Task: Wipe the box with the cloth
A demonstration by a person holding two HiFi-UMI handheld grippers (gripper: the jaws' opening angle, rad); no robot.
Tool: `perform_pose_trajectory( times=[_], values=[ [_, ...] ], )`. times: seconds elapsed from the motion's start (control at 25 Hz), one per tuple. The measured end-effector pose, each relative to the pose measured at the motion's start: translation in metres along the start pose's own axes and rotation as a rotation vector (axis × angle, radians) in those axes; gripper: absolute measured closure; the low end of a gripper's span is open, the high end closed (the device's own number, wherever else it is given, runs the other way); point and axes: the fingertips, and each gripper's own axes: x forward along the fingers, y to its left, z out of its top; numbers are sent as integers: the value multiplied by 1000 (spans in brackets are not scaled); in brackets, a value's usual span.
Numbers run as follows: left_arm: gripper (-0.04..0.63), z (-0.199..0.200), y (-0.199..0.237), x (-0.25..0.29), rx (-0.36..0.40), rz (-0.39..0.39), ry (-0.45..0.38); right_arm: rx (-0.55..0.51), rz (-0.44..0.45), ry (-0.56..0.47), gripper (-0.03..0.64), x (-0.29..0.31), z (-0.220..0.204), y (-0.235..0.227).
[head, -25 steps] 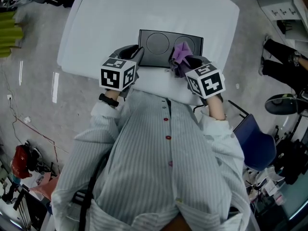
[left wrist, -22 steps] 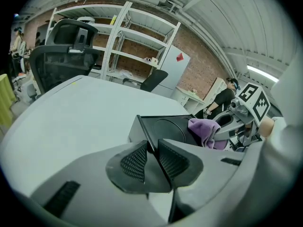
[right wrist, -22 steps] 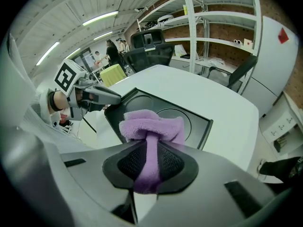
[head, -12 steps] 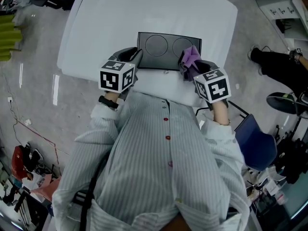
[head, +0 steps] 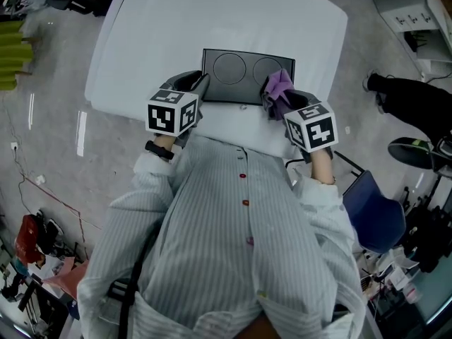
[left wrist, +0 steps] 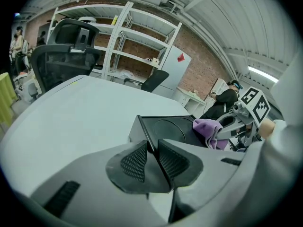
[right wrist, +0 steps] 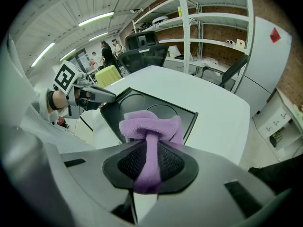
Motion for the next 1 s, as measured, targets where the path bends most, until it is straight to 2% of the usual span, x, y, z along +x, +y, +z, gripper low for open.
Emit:
perform_pose_trajectory(
  times=[0.36, 0.52, 0.76, 1.0],
  values=[
    [526, 2, -1, -4, 0, 18, -7, 55, 67, -82, 551, -14, 8, 5],
    [526, 13, -6, -11, 1, 8, -45, 66, 80, -141, 551, -29, 19, 6],
    [526, 55, -26, -36, -22, -56, -174, 61, 87, -277, 551, -59, 53, 10],
    [546, 104, -65, -65, 62, -126, -319, 51, 82, -528, 549, -103, 106, 17]
  ],
)
